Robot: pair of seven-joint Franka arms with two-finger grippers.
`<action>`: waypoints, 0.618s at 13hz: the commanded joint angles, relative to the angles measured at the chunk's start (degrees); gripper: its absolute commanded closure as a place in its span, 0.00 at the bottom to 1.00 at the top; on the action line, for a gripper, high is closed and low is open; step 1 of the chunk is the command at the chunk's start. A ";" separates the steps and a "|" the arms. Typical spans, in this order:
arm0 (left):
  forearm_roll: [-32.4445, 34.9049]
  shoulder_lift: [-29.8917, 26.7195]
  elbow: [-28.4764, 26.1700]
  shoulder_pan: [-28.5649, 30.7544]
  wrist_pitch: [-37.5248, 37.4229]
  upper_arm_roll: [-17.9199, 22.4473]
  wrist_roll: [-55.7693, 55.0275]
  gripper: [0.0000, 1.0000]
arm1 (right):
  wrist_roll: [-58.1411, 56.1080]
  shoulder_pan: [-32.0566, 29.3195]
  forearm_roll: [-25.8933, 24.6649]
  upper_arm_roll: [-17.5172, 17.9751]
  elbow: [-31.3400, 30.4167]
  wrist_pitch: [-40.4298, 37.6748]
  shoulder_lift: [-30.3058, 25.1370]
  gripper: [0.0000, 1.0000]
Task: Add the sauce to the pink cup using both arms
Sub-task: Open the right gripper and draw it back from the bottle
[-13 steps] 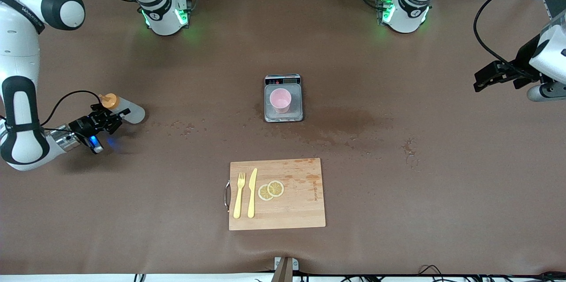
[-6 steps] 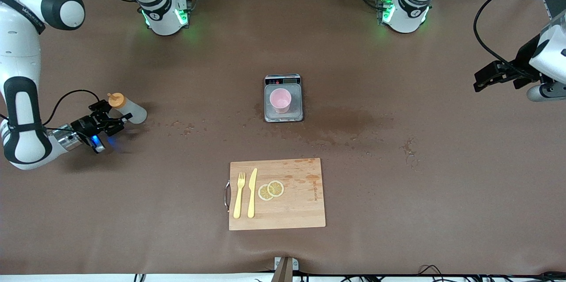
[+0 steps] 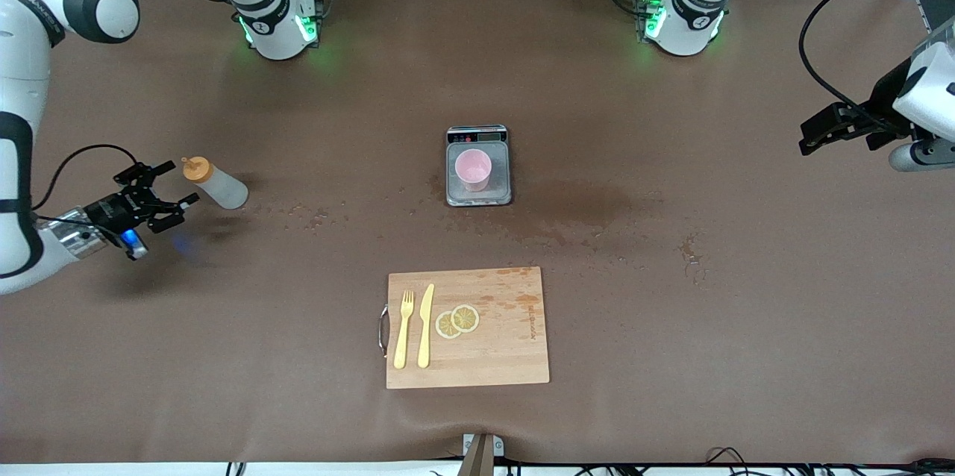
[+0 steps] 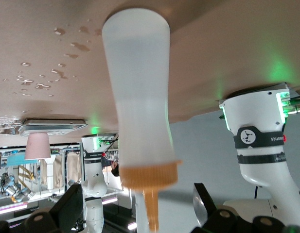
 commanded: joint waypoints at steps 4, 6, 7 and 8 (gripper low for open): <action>1.55 -1.00 -0.28 0.20 -0.70 -0.14 0.98 0.00 | 2.42 1.04 -1.48 0.53 3.21 -3.09 -6.17 0.00; 1.55 -1.00 -0.37 0.20 -0.70 -0.14 1.07 0.00 | 2.51 2.53 -1.56 1.06 3.92 -4.05 -9.06 0.00; 1.55 -1.00 -0.28 0.20 -0.70 -0.14 1.07 0.00 | 2.60 3.67 -1.74 0.88 3.92 -4.06 -10.64 0.00; 1.55 -0.91 -0.28 0.20 -0.70 -0.06 1.07 0.00 | 2.51 4.29 -1.74 0.97 4.01 -3.97 -11.88 0.00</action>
